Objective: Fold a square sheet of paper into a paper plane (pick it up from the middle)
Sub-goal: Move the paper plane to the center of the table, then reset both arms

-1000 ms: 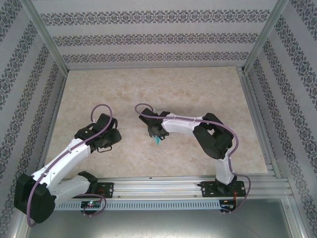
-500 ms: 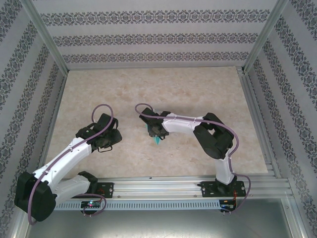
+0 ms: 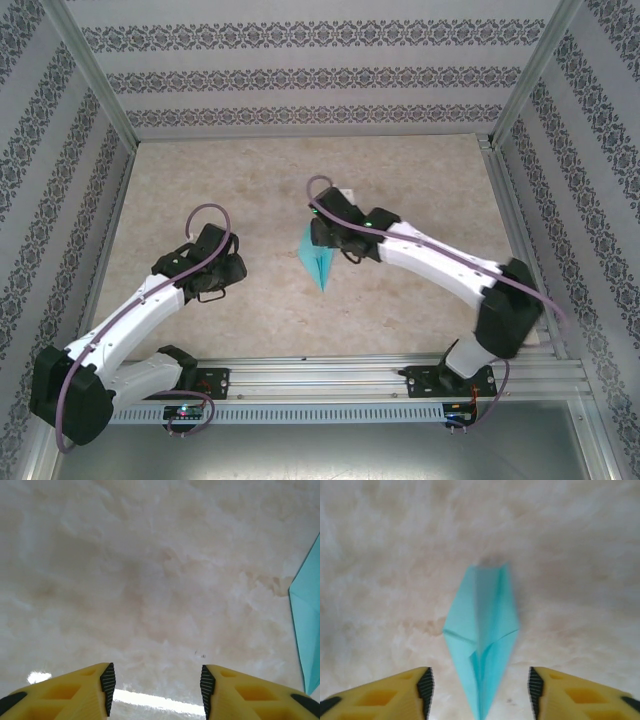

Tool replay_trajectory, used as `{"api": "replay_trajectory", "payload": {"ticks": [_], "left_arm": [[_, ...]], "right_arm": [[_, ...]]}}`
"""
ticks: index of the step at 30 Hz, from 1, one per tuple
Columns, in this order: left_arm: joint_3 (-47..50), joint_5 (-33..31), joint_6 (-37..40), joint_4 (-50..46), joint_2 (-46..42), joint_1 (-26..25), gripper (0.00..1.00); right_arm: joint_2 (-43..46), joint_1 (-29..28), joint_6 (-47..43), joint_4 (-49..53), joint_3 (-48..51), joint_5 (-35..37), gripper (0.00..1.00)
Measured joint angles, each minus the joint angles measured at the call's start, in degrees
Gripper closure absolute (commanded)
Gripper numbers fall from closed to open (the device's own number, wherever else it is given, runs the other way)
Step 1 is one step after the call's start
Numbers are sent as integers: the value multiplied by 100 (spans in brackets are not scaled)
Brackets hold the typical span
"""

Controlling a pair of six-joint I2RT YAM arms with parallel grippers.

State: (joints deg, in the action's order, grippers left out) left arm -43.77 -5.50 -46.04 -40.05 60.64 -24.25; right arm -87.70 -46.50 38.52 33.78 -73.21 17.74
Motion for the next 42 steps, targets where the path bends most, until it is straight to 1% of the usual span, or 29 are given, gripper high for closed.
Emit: {"api": "replay_trajectory", "payload": {"ticks": [1, 2, 3, 6, 8, 12, 15, 17, 19, 23, 24, 27, 30, 33, 36, 38, 39, 42], "left_arm": [[-44, -133, 87, -2, 0, 0, 36], [-87, -291, 166, -2, 0, 0, 25], [-127, -455, 238, 0, 0, 0, 19], [-190, -1158, 531, 22, 2, 2, 0], [-190, -1676, 610, 24, 15, 72, 0], [-170, -2551, 763, 188, 144, 693, 0], [175, -3112, 1147, 1027, 116, 1095, 0], [564, -3263, 1504, 1794, 120, 1287, 0], [885, -3265, 1882, 2511, 227, 1458, 0], [1185, -3139, 2618, 3982, 874, 1711, 0], [1290, -3027, 2815, 4461, 1073, 1751, 0], [1598, -2680, 3294, 5512, 1532, 1799, 0], [1895, -2291, 3600, 6544, 1882, 1908, 0], [1982, -1869, 3775, 7267, 2293, 2085, 0], [2037, -1344, 3980, 7764, 2476, 2138, 0], [2155, -1032, 4109, 8338, 2618, 2138, 0], [2177, -905, 4157, 8572, 2765, 2140, 0], [2188, -638, 4199, 8644, 2894, 2221, 0]], "right_arm": [[382, 66, -59, -15, 219, 271, 24], [809, 146, -129, -59, 492, 601, 13], [1169, 225, -203, -155, 758, 857, 3], [2382, 772, -507, -573, 1871, 1593, 2], [2839, 1375, -708, -800, 2479, 1753, 2], [3047, 2608, -1209, -1248, 3434, 1781, 2], [3016, 3034, -1860, -2039, 4157, 1652, 2], [2824, 3217, -2240, -2610, 4500, 1495, 2], [2518, 3375, -2522, -3123, 4631, 1281, 2], [1687, 3635, -3038, -4599, 4721, 772, 2], [1458, 3676, -3161, -4900, 4710, 627, 2], [977, 3753, -3536, -5674, 4710, 175, 2], [715, 3814, -3849, -6489, 4750, -262, 2], [656, 4004, -3943, -7147, 4931, -758, 2], [590, 4264, -3993, -7954, 5333, -1224, 2], [238, 4343, -4004, -8540, 5532, -1421, 2], [92, 4352, -4004, -8583, 5560, -1484, 3], [66, 4367, -3954, -8397, 5453, -1504, 2]]}}
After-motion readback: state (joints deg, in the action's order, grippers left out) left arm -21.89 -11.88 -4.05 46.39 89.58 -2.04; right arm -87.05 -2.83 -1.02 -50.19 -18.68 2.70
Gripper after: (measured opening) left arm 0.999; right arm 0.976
